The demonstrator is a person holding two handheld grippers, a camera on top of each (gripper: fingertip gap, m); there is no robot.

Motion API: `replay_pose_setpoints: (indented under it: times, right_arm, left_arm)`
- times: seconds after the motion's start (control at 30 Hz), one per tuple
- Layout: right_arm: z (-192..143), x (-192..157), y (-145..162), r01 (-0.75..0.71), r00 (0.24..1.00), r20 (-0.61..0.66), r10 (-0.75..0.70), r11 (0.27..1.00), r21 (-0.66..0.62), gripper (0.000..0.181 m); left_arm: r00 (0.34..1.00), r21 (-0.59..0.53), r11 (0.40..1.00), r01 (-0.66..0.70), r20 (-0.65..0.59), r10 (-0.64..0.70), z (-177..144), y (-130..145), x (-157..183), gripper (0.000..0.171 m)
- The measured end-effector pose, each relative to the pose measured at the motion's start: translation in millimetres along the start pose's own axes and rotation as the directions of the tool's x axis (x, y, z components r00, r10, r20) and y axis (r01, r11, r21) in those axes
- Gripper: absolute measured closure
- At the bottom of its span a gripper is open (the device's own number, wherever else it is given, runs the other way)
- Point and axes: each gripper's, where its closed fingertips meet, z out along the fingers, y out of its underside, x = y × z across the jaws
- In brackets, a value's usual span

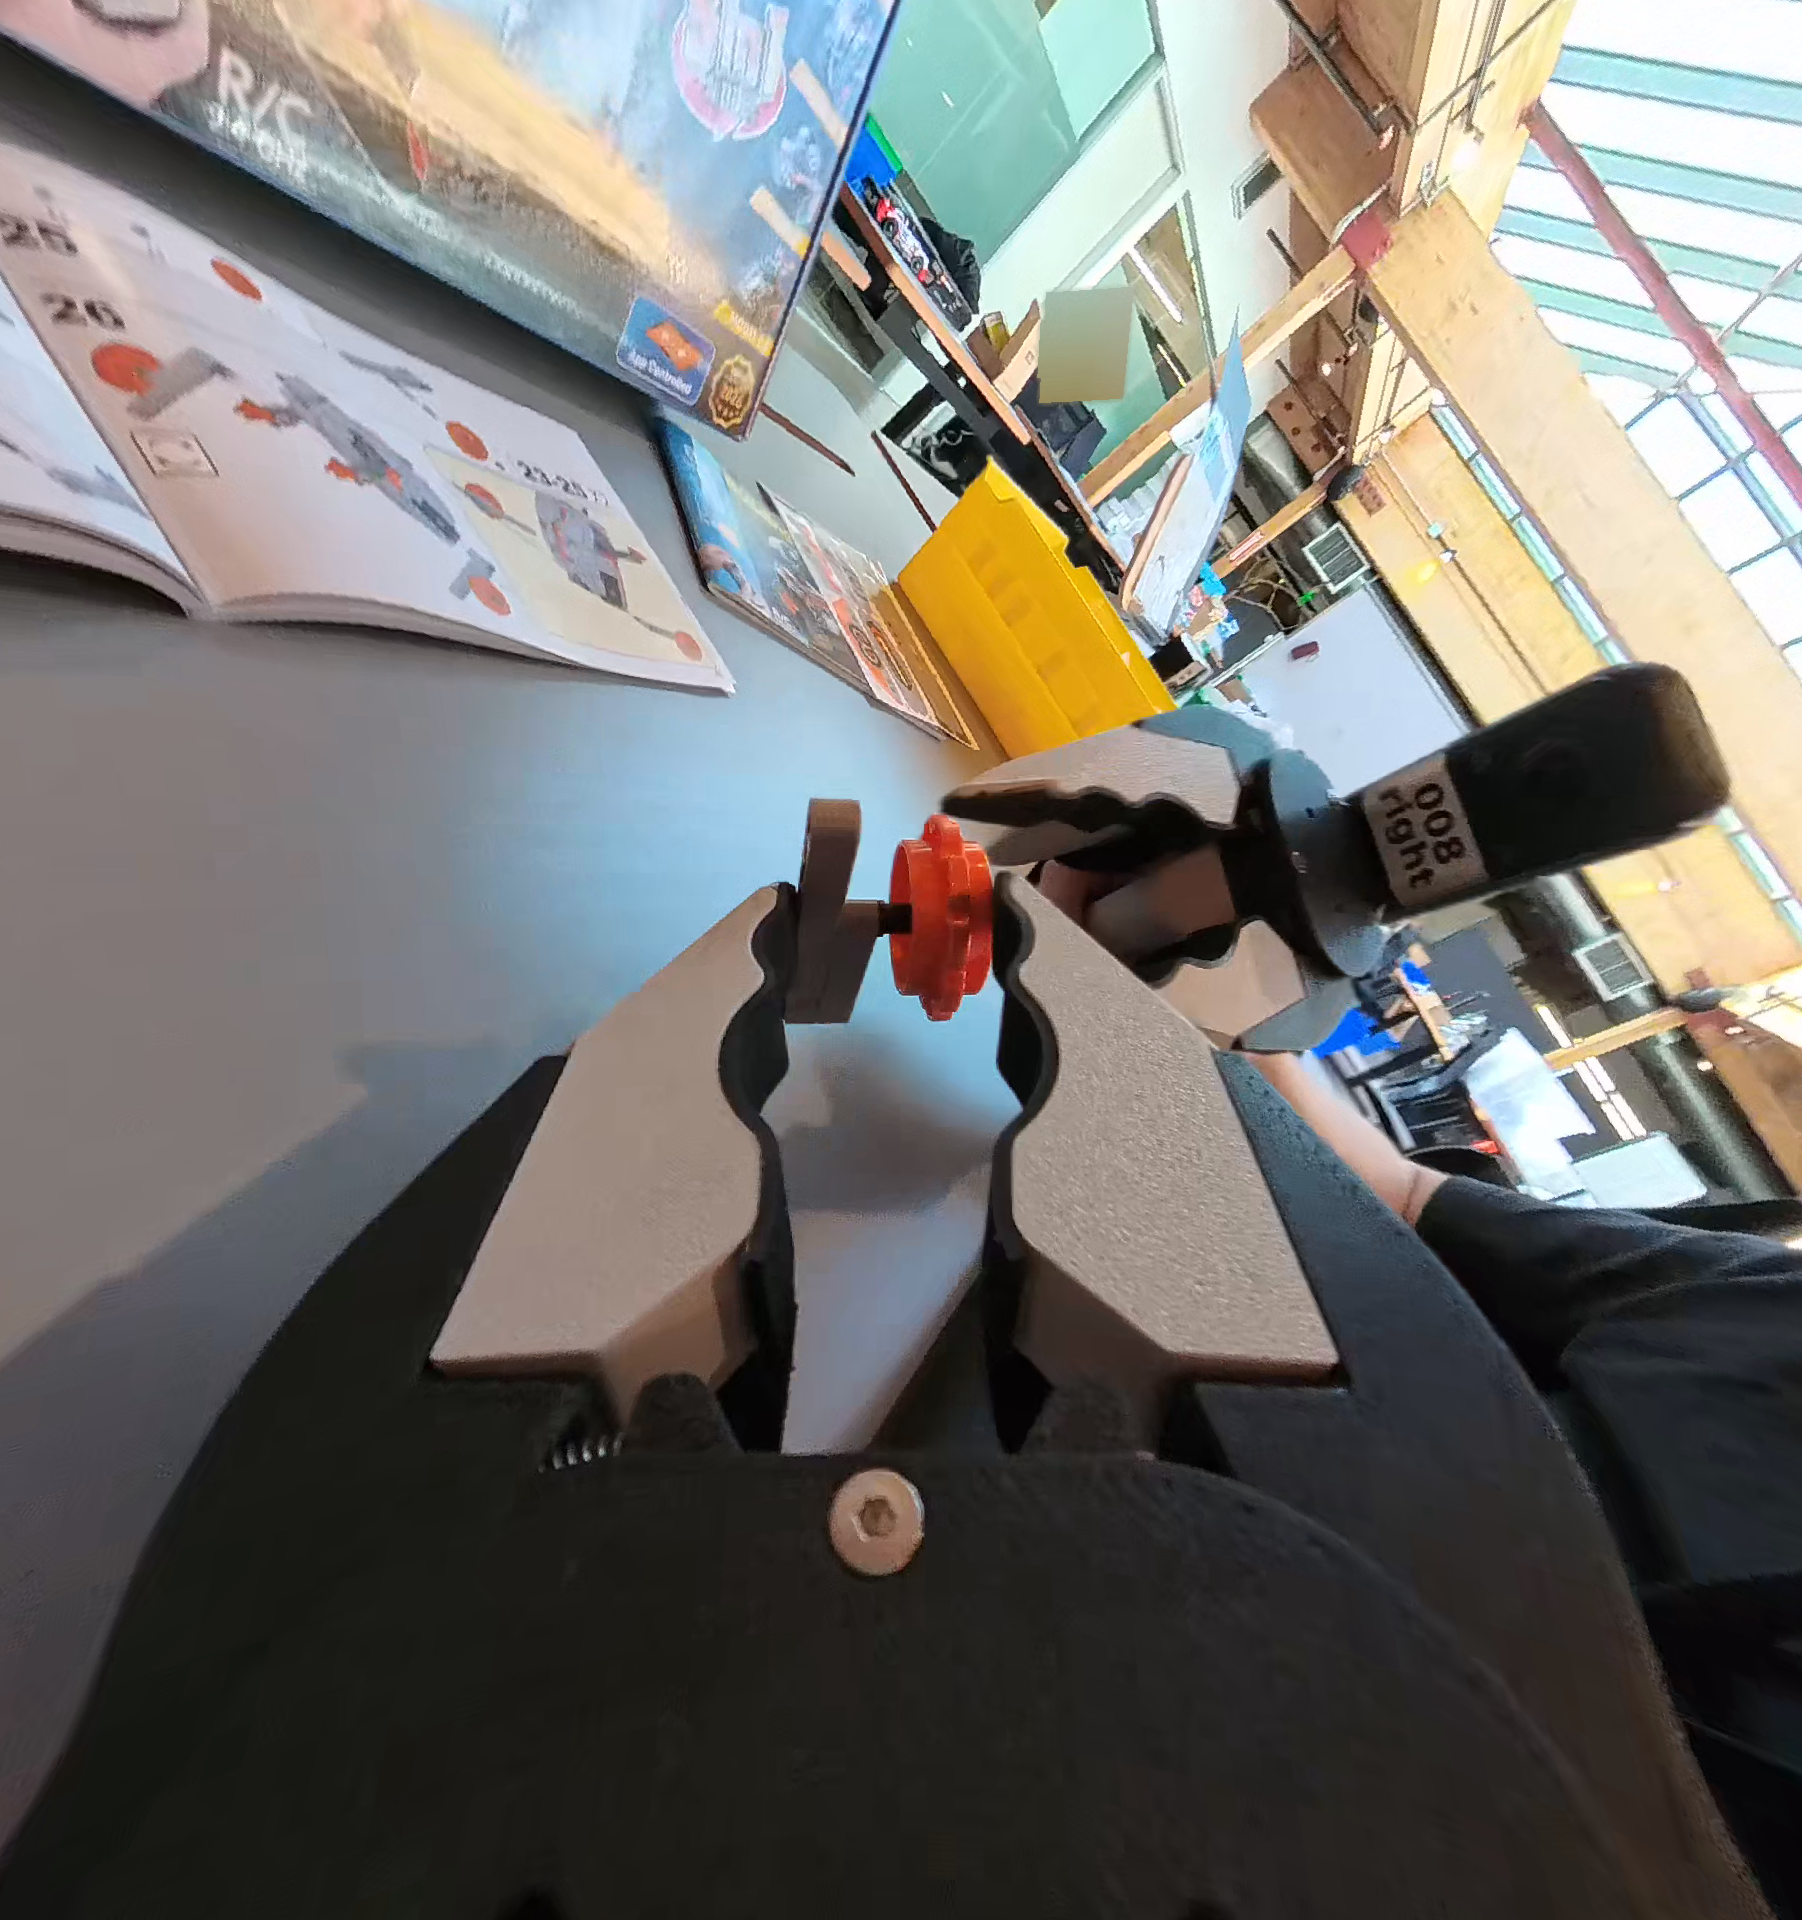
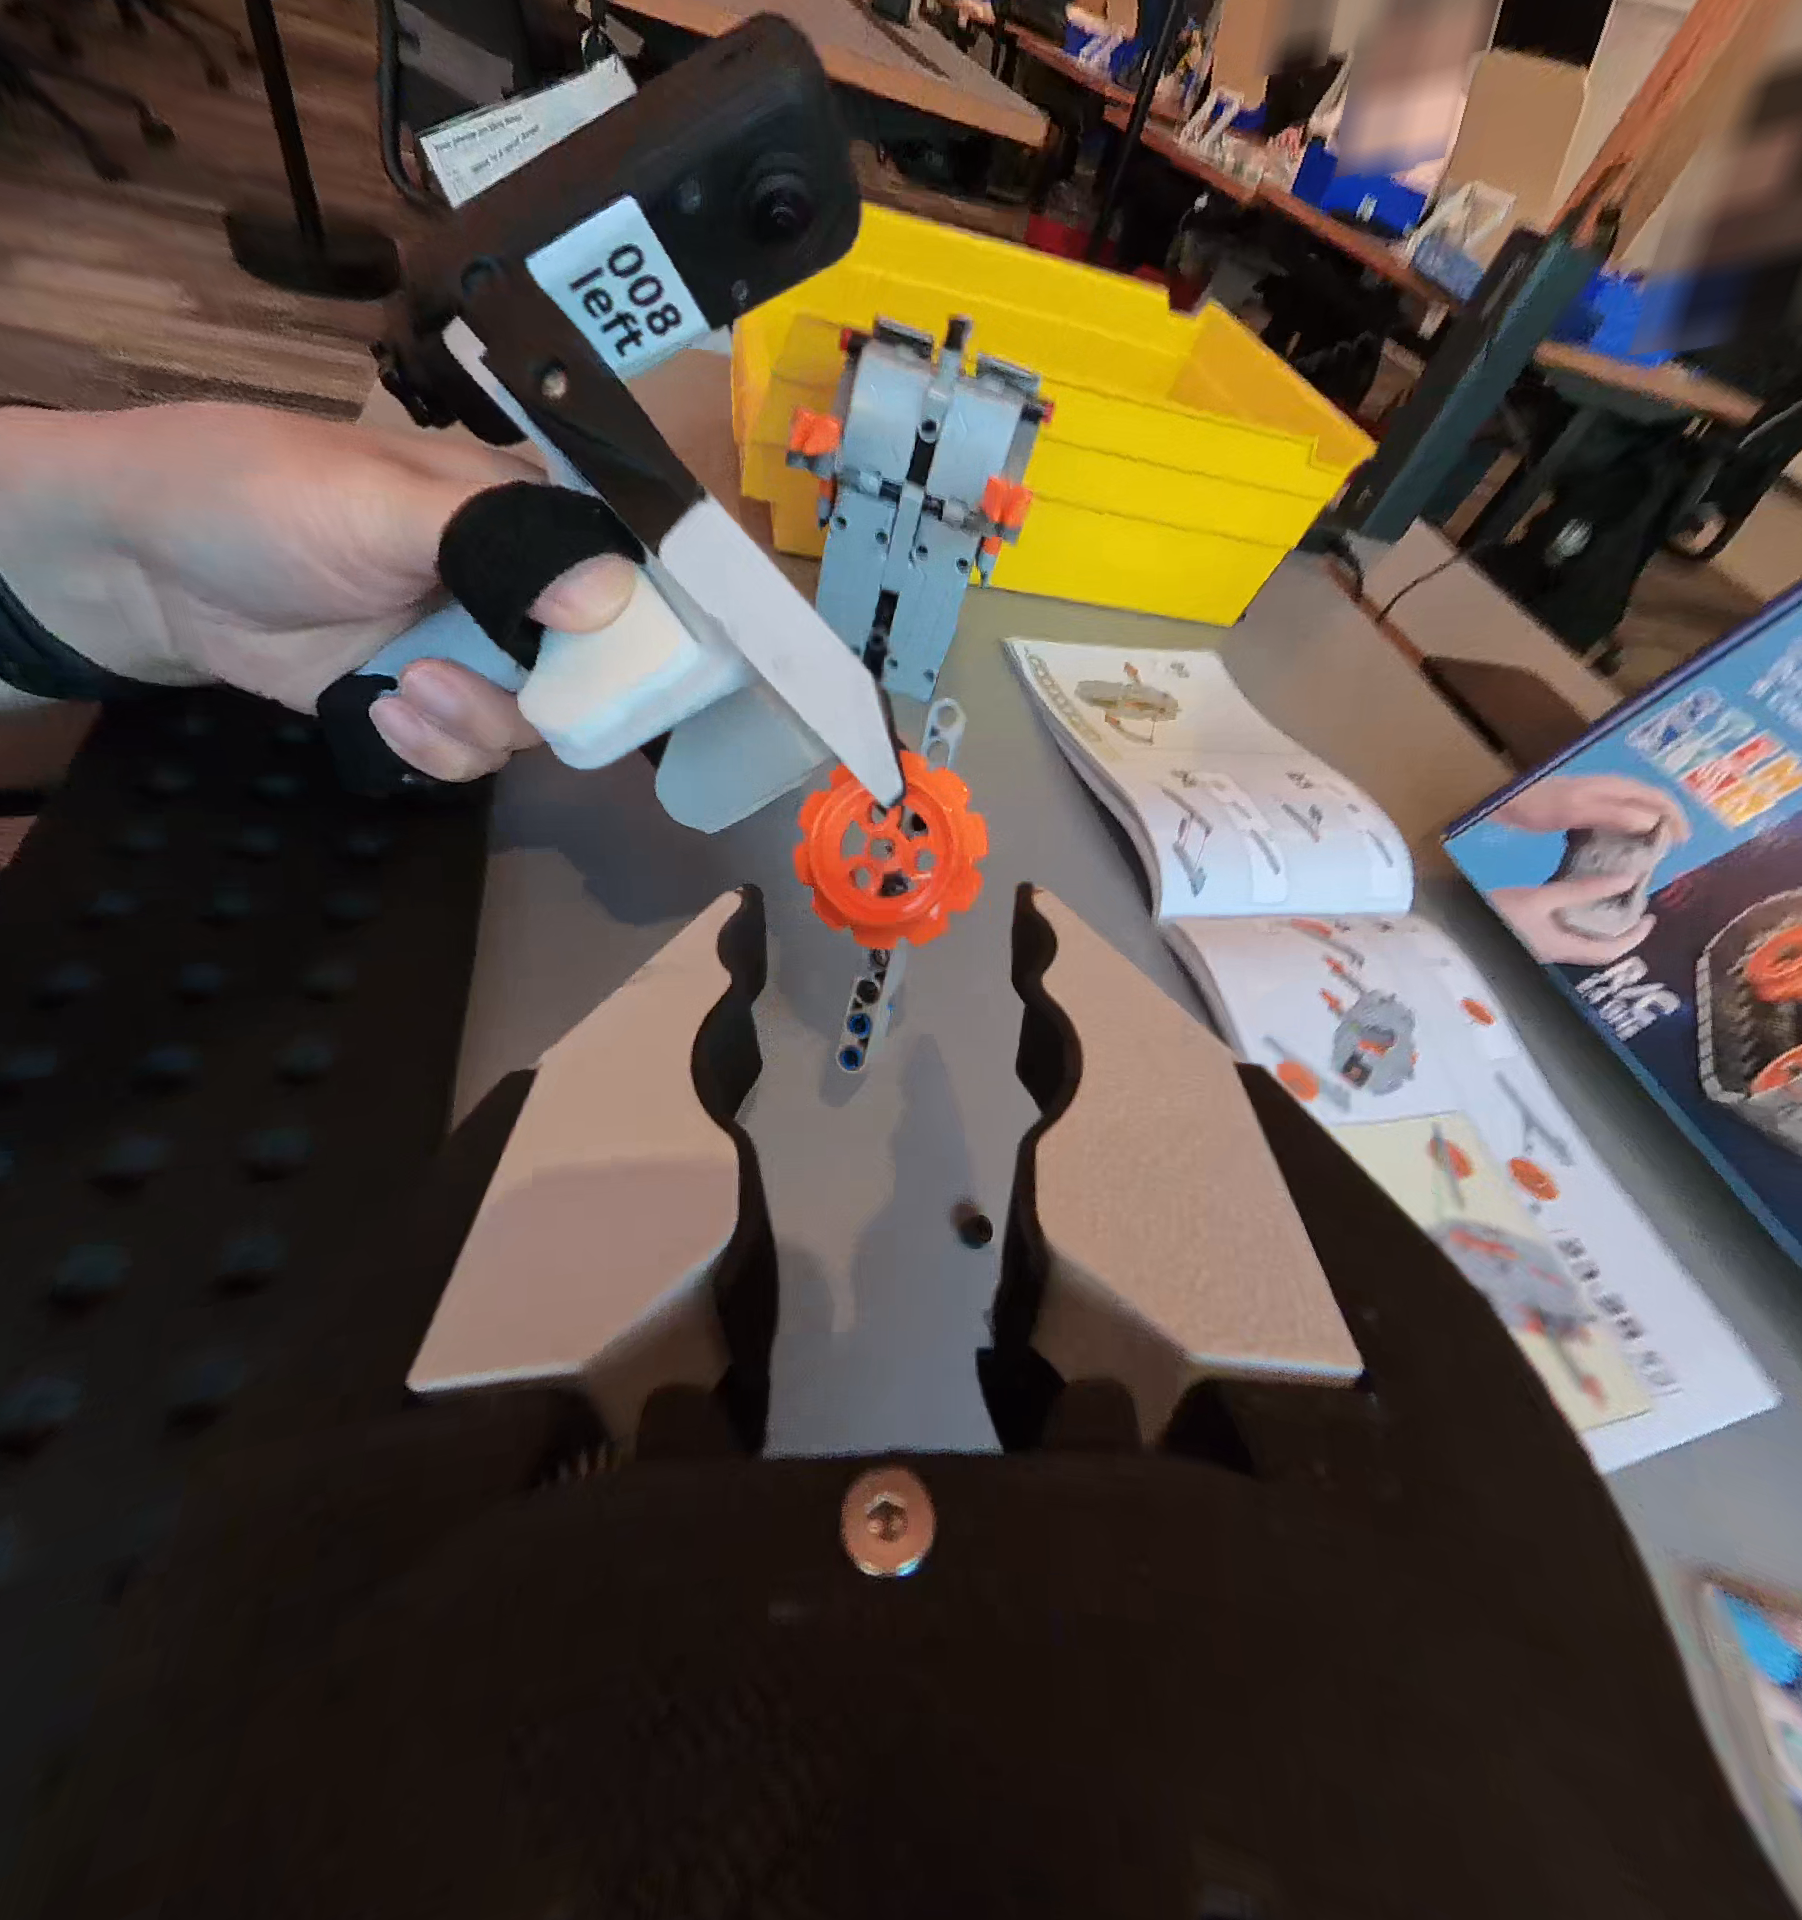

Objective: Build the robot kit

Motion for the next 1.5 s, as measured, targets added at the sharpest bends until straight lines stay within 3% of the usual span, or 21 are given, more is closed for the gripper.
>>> replay_pose_setpoints:
  times: [0.17,0.33,0.5,0.6,0.73,0.87,0.97,1.03,1.17,1.33,1.5]
  right_arm:
    - [15,-2,36,-0.100,0.993,0.048,0.109,0.981,-0.164,0.149]
    - [24,-10,57,-0.018,0.994,0.098,0.049,0.955,-0.296,0.172]
    - [19,-10,64,-0.003,0.991,0.123,0.047,0.940,-0.341,0.174]
    - [11,-13,69,-0.023,0.984,0.153,0.086,0.927,-0.373,0.175]
    - [5,-19,70,-0.018,0.974,0.198,0.105,0.917,-0.398,0.175]
    - [4,-24,69,-0.012,0.964,0.237,0.116,0.917,-0.400,0.175]
    - [5,-23,70,-0.017,0.966,0.232,0.117,0.920,-0.392,0.171]
    - [5,-23,70,-0.011,0.965,0.239,0.111,0.923,-0.385,0.164]
    - [4,-24,53,-0.036,0.958,0.263,0.116,0.957,-0.289,0.156]
    - [12,-18,23,-0.207,0.935,0.258,0.242,0.966,-0.155,0.160]
    - [23,-27,31,-0.126,0.949,0.265,0.173,0.974,-0.186,0.158]
  left_arm:
    - [0.995,0.001,0.995,0.102,0.003,-0.102,1,1,-10,0.136]
    - [0.989,-0.001,0.989,0.146,0.037,-0.146,0,2,-18,0.136]
    - [0.987,-0.050,0.987,0.155,0.042,-0.153,-3,10,-18,0.137]
    - [0.991,-0.057,0.996,0.069,0.116,-0.062,-13,10,-21,0.133]
    - [0.968,-0.113,0.983,-0.142,0.193,0.162,-24,14,-14,0.130]
    - [0.886,-0.260,0.881,-0.395,0.147,0.441,-25,28,-5,0.132]
    - [0.834,-0.362,0.793,-0.490,0.072,0.548,-27,42,-7,0.135]
    - [0.783,-0.396,0.742,-0.541,0.086,0.616,-29,42,-15,0.135]
    - [0.731,-0.384,0.686,-0.618,0.041,0.681,-32,39,-13,0.136]
    - [0.743,-0.377,0.687,-0.622,-0.006,0.669,-33,33,-16,0.137]
    - [0.722,-0.398,0.644,-0.654,-0.074,0.687,-26,39,-19,0.133]
